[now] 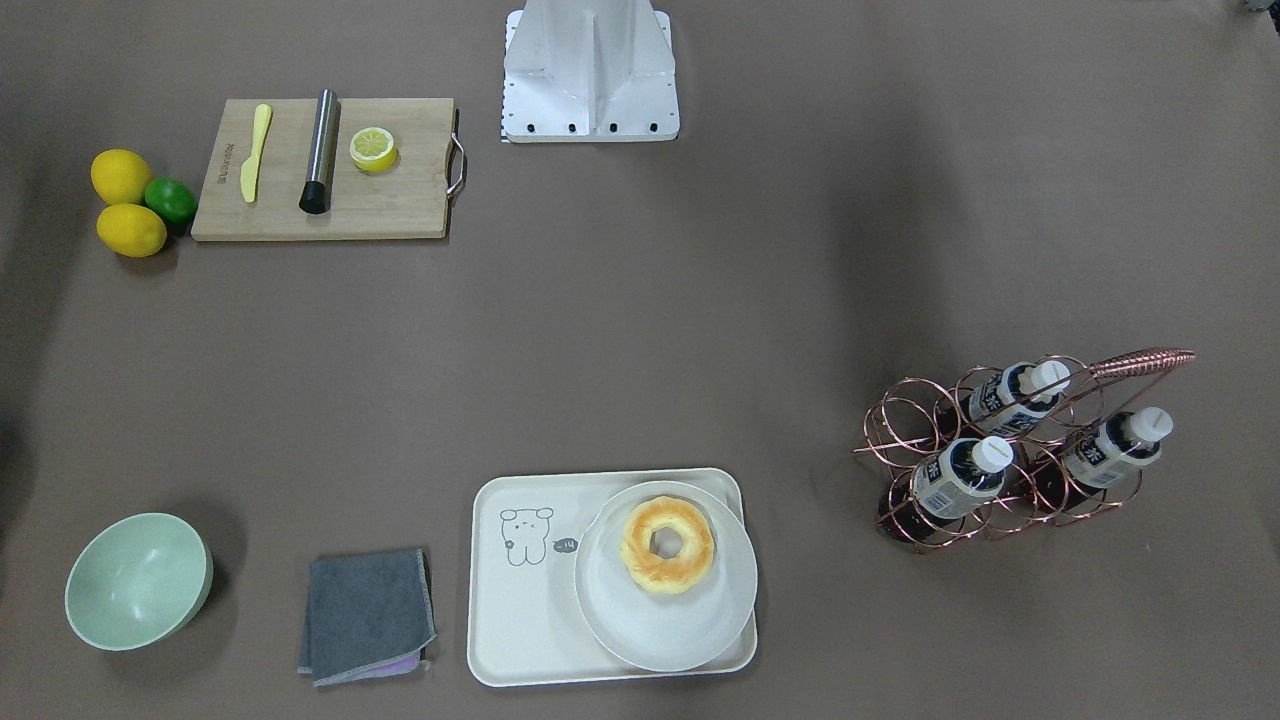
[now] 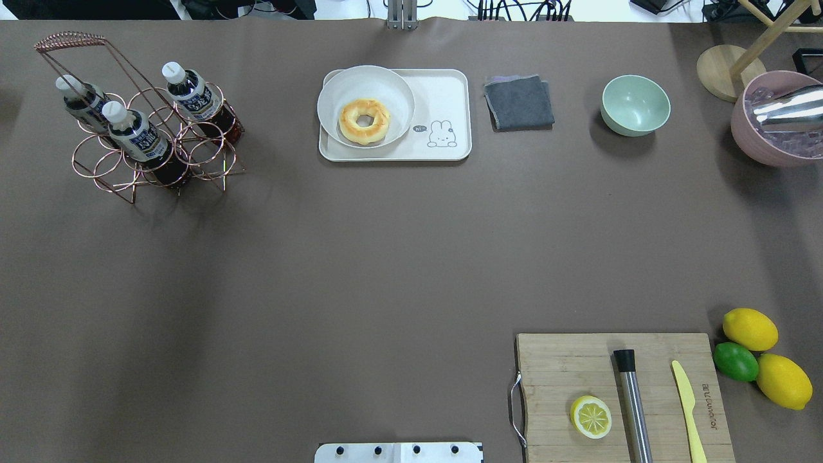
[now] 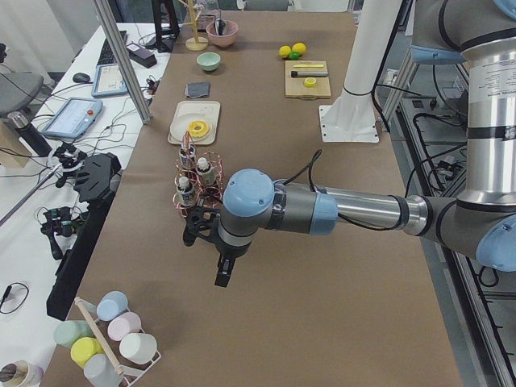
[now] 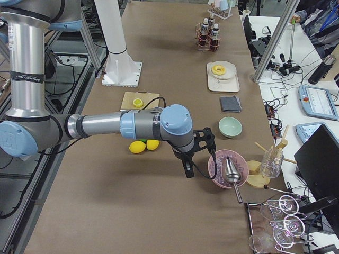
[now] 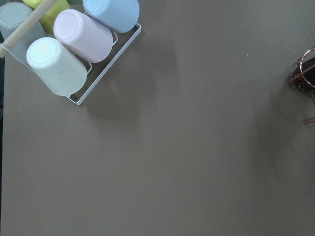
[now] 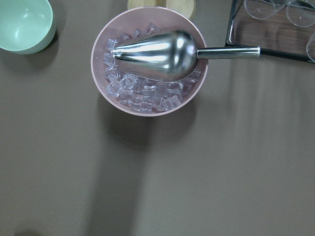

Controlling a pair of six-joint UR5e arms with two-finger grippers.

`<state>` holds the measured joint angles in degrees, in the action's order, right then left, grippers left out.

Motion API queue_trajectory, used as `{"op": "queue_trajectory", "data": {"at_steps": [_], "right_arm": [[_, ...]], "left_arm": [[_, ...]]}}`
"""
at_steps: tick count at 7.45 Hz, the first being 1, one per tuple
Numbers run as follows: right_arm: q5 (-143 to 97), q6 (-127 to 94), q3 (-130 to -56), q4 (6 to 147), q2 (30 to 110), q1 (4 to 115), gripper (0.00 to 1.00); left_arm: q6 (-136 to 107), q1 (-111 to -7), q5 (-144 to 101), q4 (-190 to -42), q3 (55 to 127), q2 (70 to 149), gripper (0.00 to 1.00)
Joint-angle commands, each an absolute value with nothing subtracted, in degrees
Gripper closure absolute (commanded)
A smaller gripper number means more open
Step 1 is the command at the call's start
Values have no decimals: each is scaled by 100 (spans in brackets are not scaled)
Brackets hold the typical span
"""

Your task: Place tea on tray

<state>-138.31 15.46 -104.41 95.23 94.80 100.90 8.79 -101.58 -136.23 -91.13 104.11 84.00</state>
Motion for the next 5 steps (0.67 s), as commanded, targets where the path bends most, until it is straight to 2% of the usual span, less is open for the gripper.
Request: {"op": "queue_trajectory", "data": {"at_steps": [1,2,5], "right_arm": [[-13825,1547,-10442,9527,9492,10090,0],[-13843,1547,-10450,9527,9492,10099,0],[-13852,1538,-10459,9527,9492,10099,0]], "left_arm": [[644,-10160,-13614,-9053,10791,8411,4],[215,-10004,-13614,-8992,11010,8463,4],[-2006,-8670,-13623,-9044,11881,8716,4]]}}
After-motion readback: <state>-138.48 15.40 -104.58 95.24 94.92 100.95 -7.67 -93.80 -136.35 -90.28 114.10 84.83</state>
